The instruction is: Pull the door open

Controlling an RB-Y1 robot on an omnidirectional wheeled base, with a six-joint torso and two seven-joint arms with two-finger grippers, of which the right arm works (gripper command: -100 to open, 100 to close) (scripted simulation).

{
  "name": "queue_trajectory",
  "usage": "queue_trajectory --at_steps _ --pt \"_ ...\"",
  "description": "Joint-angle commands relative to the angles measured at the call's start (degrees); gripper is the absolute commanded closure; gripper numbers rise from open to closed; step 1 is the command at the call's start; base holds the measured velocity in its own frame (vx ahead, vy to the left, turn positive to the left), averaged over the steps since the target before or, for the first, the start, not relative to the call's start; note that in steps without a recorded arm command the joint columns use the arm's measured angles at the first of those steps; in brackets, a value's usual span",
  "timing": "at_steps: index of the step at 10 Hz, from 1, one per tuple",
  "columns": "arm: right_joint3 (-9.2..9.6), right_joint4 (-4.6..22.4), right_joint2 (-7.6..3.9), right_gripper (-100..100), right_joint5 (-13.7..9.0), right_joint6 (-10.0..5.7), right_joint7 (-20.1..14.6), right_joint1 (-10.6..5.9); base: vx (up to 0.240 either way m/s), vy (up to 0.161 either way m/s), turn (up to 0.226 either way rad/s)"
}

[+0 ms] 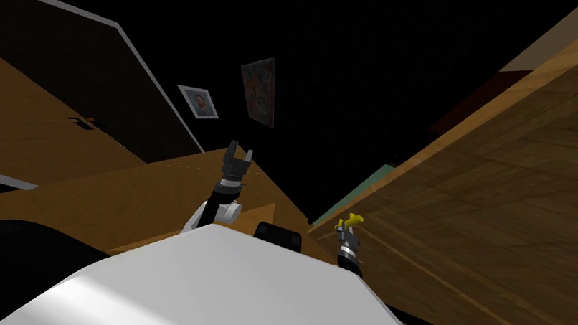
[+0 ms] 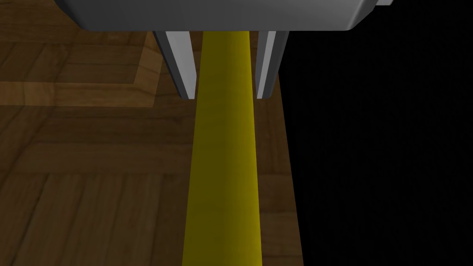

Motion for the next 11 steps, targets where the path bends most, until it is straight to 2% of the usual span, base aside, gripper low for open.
queue_trajectory --at_steps 1,2,6,9,10,11 --pt "0.0 0.0 0.0 100 0.0 0.0 0.0 0.0 -0.096 -0.002 0.024" --pt "1.19 -0.12 -0.66 100 0.66 -0.52 -1.03 0.58 -0.155 0.021 0.095" --pt "3.75 -0.61 -2.64 100 2.19 -2.12 -3.54 1.99 -0.226 -0.019 0.101" --pt "5.35 -0.92 -3.87 100 3.14 -3.11 -5.09 2.87 -0.234 -0.002 0.083" --pt "4.83 -1.43 -3.75 100 2.85 -2.62 -4.59 2.83 -0.114 -0.003 0.021" --pt "5.89 -1.2 -4.42 100 3.34 -3.54 -5.51 3.46 -0.15 -0.008 0.136"
